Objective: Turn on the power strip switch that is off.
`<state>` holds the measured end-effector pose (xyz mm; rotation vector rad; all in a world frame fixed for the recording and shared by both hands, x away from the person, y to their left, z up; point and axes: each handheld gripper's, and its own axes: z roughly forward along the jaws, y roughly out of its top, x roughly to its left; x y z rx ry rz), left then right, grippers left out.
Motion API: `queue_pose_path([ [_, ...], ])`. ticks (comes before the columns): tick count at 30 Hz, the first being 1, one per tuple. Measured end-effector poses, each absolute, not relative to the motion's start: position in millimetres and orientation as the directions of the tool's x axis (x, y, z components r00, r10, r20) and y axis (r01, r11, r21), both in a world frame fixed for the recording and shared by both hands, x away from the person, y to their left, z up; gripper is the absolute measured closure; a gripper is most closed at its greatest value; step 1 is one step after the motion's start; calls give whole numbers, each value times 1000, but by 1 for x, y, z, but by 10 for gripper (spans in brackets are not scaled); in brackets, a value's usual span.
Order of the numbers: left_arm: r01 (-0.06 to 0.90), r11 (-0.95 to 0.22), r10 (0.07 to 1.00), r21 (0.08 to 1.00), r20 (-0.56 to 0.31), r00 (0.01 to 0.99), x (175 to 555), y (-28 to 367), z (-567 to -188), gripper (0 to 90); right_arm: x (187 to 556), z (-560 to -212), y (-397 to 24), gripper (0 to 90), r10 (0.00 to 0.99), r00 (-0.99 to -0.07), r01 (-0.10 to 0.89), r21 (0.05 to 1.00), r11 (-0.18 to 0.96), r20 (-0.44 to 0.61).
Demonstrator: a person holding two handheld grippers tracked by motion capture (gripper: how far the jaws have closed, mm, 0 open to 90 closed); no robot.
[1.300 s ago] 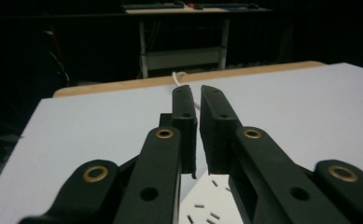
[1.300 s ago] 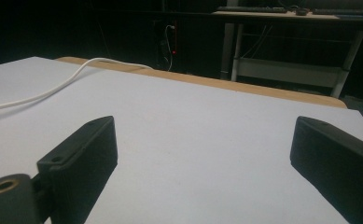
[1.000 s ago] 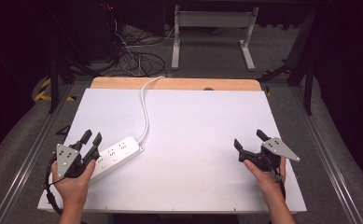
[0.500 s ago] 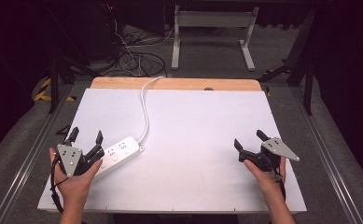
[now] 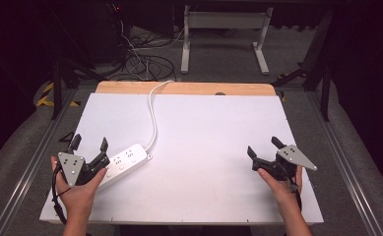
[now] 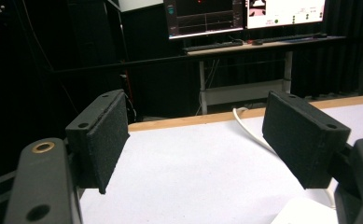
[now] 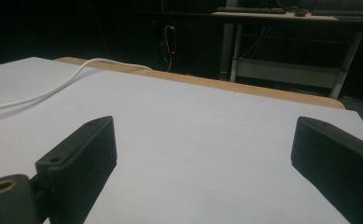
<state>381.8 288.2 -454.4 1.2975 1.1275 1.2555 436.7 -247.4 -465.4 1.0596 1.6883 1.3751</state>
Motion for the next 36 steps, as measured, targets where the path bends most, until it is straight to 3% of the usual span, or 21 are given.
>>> queue_pose_path([
  [16, 7, -85, 995, 996, 84, 53, 383, 290, -456, 212, 435, -464, -248, 8, 909, -415, 121, 988, 98, -39],
  [36, 8, -86, 995, 996, 86, 59, 384, 288, -457, 208, 434, -463, -249, 17, 909, -416, 119, 989, 89, -32],
])
